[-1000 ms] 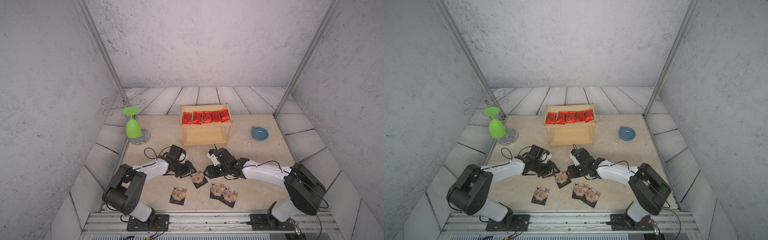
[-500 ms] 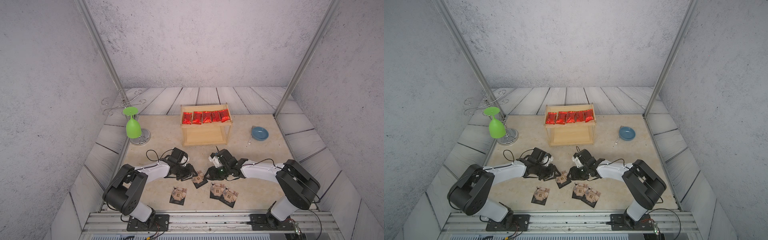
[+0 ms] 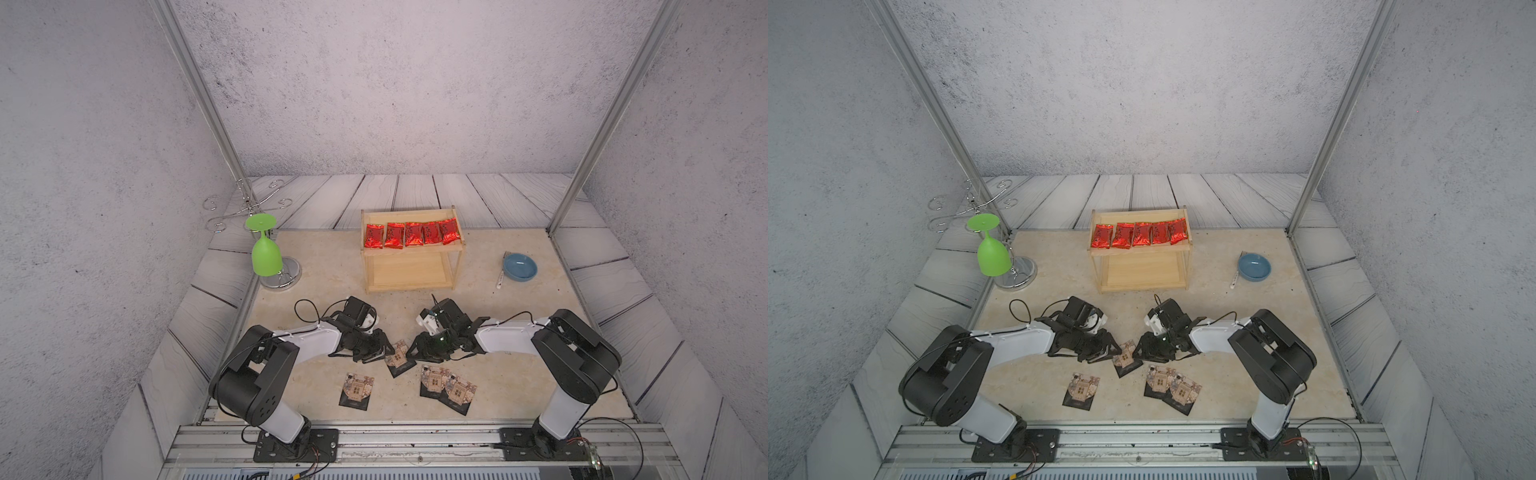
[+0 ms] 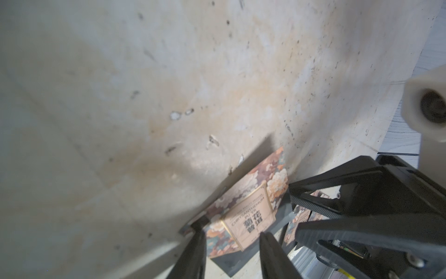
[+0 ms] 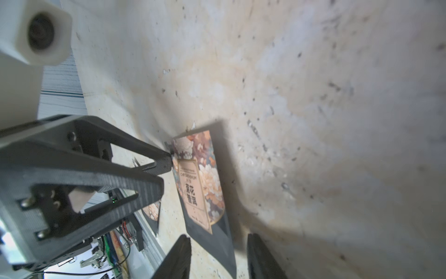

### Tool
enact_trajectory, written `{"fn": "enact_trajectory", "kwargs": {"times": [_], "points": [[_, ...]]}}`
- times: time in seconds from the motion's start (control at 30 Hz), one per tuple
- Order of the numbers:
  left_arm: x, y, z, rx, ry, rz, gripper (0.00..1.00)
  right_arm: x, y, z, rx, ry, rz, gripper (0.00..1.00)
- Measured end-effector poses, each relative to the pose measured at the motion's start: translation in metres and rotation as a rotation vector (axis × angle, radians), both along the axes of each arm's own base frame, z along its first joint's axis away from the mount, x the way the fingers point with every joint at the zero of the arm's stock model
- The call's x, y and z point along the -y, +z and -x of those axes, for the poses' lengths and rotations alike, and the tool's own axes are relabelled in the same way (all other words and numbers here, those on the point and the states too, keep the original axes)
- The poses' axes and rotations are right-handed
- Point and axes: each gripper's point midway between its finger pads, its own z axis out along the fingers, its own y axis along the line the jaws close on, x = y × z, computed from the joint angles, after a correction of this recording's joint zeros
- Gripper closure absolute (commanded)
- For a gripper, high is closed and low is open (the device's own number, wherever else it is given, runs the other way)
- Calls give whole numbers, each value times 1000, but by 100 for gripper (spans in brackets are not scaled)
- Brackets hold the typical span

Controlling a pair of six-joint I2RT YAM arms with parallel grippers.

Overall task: Place the tea bags on the shelf by color
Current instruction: Pick up the tea bag from the center of the board.

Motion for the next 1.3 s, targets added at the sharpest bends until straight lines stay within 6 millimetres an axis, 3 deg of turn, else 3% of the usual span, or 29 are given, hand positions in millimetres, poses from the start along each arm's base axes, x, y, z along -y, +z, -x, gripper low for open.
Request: {"fn": "enact_trajectory", "kwargs": {"times": [0.17, 0.37, 0.43, 0.53, 0.63, 0.77, 0.93, 1.2, 1.3], "points": [[0, 0, 0, 3, 0, 2, 58, -8, -3, -4, -49, -20, -54, 75], [0, 0, 0, 4, 1, 0, 58, -12, -3, -6, -67, -33, -69, 100], [-1, 1, 0, 6, 3, -5, 57, -13, -2, -7, -63, -30, -73, 100], [-5, 6, 2, 5, 12, -13, 45, -11, 0, -10, -60, -34, -77, 100], [-11, 26, -4, 34, 46, 23, 37, -4, 9, -17, -29, -45, -97, 100], [-17, 62, -25, 100, 110, 148, 33, 6, 44, -26, 58, -47, -171, 100], [-1, 83, -28, 103, 99, 289, 30, 6, 80, -28, 143, -8, -260, 100], [9, 90, -31, 92, 93, 374, 32, -1, 104, -24, 167, 43, -330, 100], [10, 92, -32, 100, 90, 386, 47, -2, 107, -24, 170, 47, -337, 100]]}}
